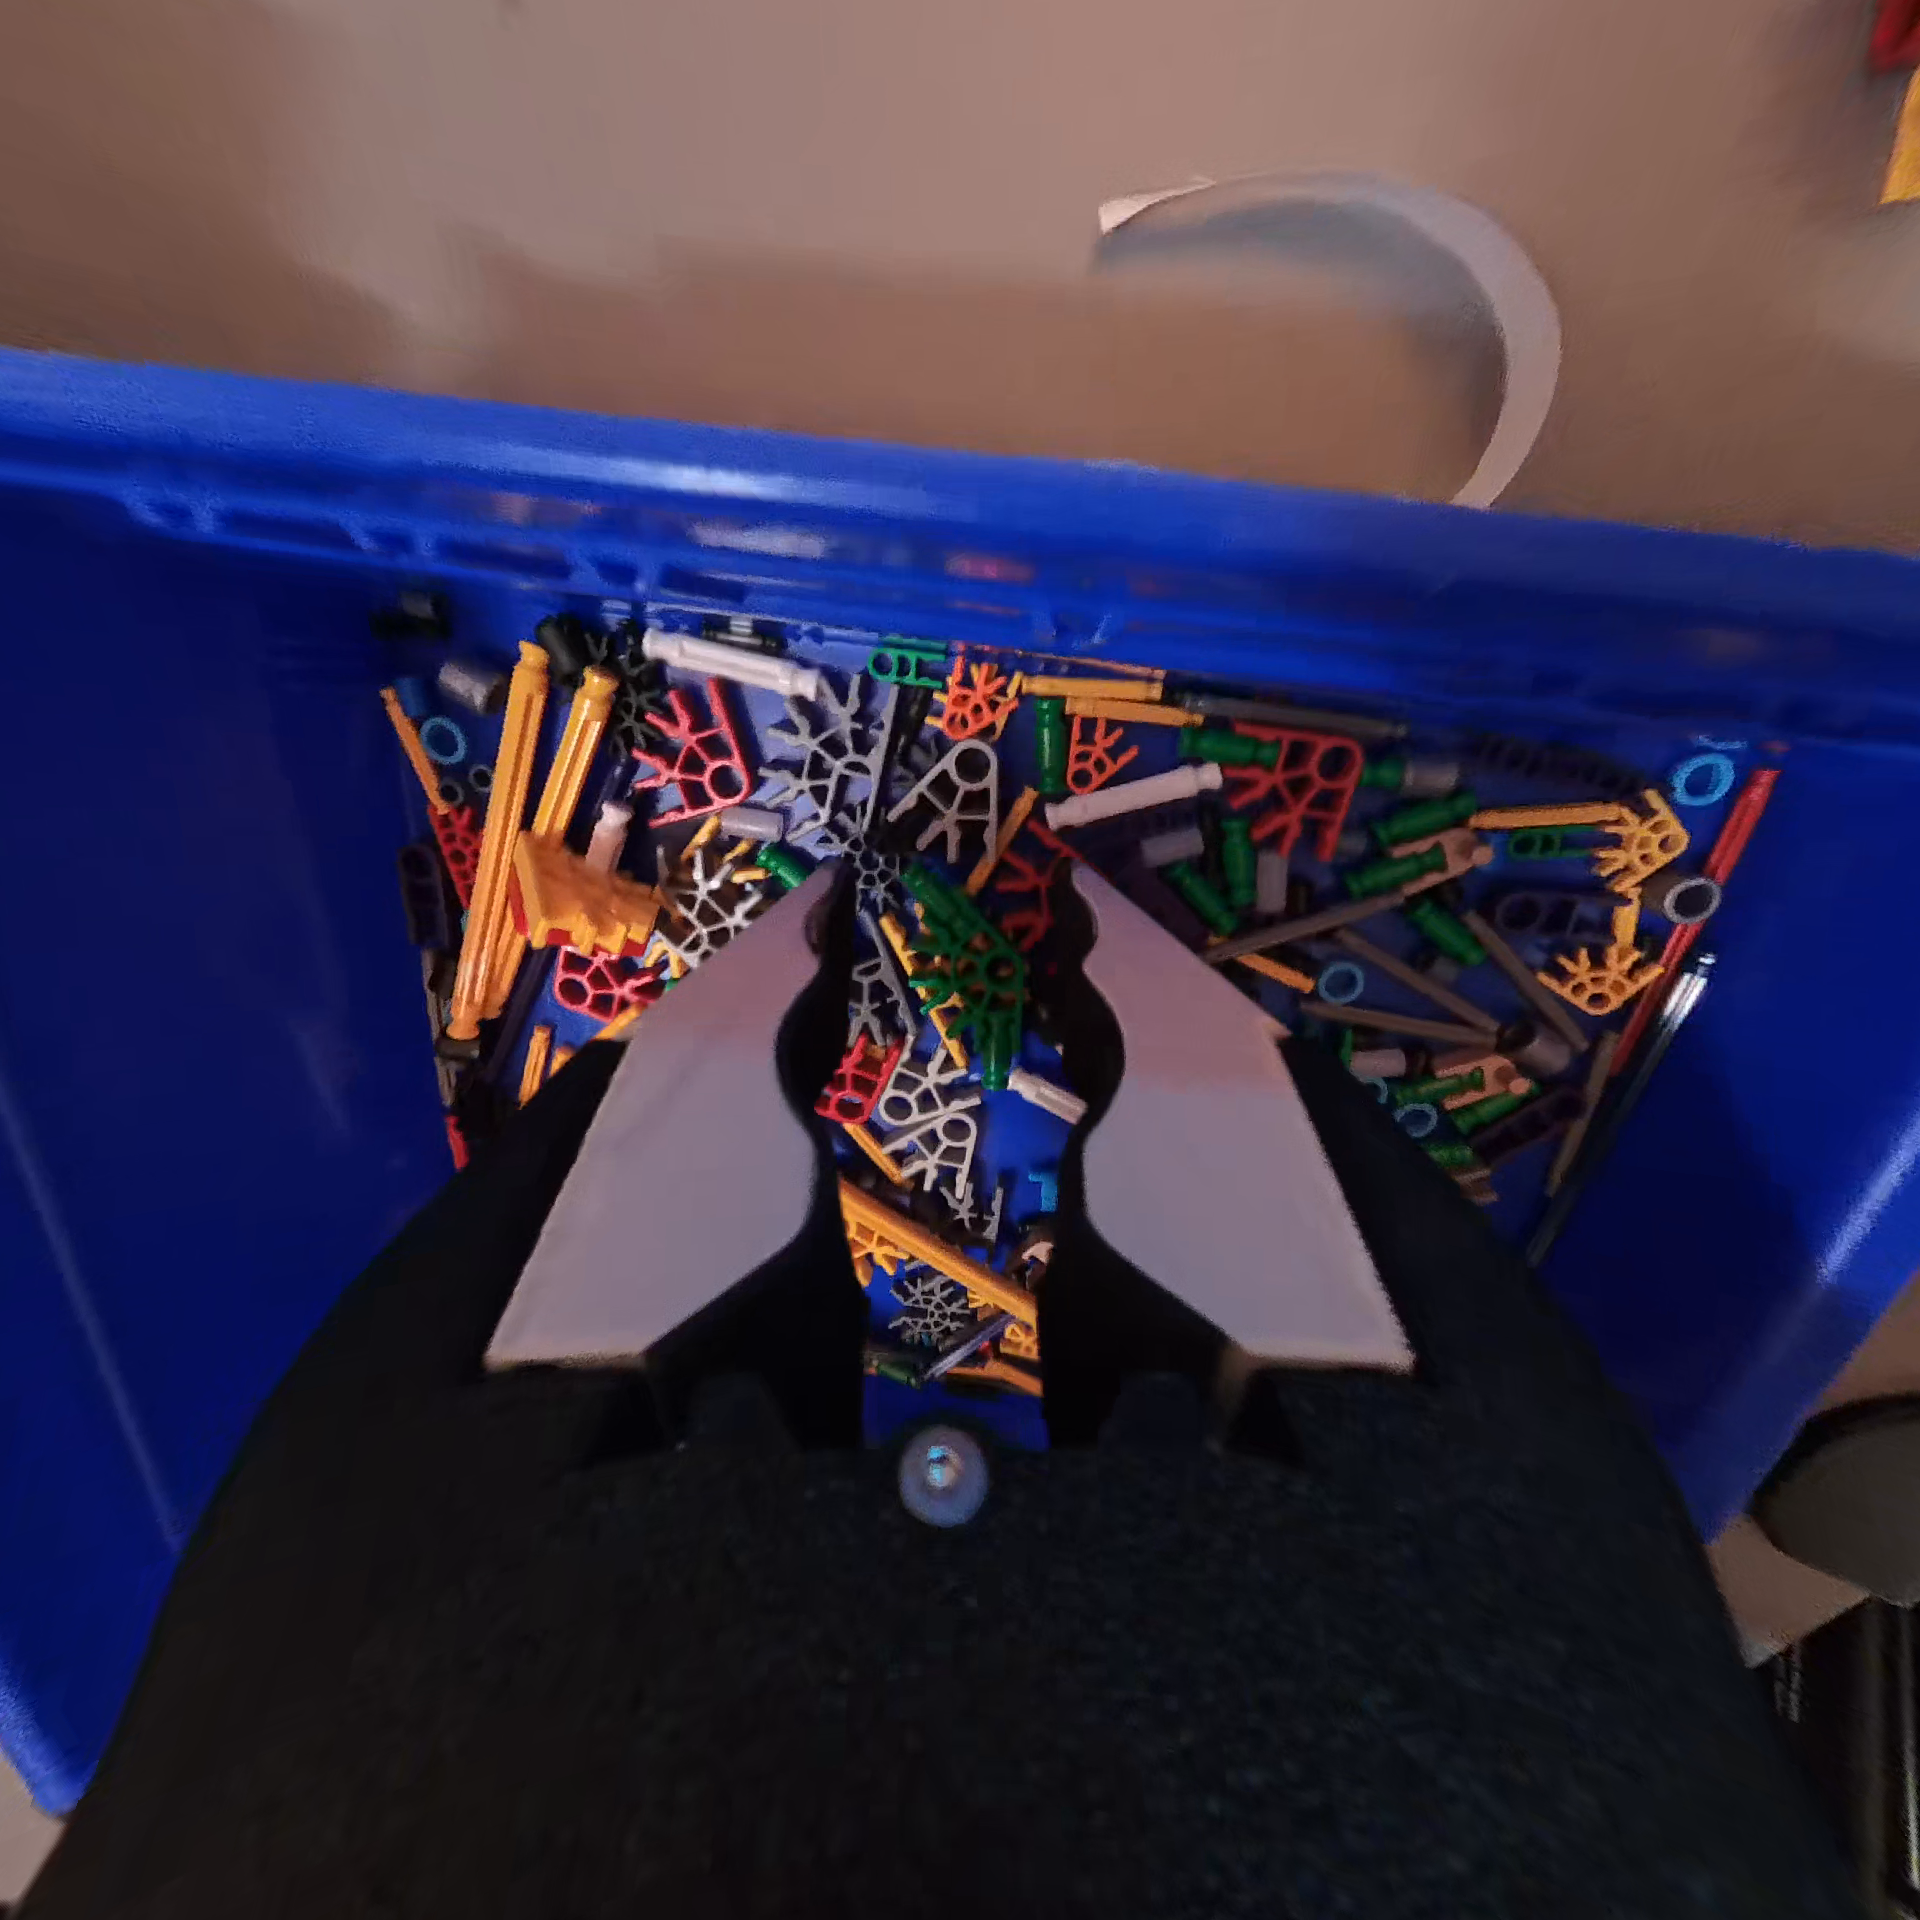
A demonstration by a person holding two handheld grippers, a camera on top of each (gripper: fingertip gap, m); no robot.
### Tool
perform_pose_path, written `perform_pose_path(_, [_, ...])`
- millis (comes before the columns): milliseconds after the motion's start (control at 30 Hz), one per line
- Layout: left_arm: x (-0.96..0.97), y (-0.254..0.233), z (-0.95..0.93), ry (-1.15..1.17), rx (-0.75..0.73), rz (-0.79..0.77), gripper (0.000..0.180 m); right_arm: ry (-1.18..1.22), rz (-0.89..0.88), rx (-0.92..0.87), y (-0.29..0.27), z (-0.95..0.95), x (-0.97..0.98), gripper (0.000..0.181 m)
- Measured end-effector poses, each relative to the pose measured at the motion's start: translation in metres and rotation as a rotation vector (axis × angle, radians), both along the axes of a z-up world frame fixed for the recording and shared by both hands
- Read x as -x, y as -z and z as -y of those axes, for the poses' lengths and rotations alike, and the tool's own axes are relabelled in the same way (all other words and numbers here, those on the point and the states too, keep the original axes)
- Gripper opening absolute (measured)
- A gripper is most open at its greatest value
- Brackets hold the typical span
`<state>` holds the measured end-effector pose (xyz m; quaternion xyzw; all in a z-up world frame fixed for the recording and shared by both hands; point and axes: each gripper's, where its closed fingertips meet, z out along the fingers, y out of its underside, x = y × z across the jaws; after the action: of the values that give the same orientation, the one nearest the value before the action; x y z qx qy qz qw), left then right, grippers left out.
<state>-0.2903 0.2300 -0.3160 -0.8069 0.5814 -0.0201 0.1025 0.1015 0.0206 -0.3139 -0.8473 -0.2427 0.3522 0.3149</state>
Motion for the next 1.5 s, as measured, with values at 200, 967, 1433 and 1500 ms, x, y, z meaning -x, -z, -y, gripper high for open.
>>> perform_pose_path(200, [-0.001, 0.005, 0.002, 0.000, 0.034, 0.007, 0.026, 0.000, -0.001, 0.001, 0.000, 0.000, 0.000, 0.010])
perform_pose_path(967, [0.055, -0.012, -0.011, -0.098, 0.007, -0.081, 0.009, -0.007, -0.003, 0.009, 0.000, 0.001, 0.000, 0.010])
perform_pose_path(1433, [0.025, 0.001, -0.040, -0.141, -0.066, -0.061, 0.063, -0.003, -0.005, 0.003, 0.000, 0.001, 0.000, 0.010])
perform_pose_path(1500, [0.021, 0.005, -0.035, -0.131, -0.036, -0.049, 0.050, -0.001, -0.008, 0.000, -0.001, 0.001, 0.000, 0.010])
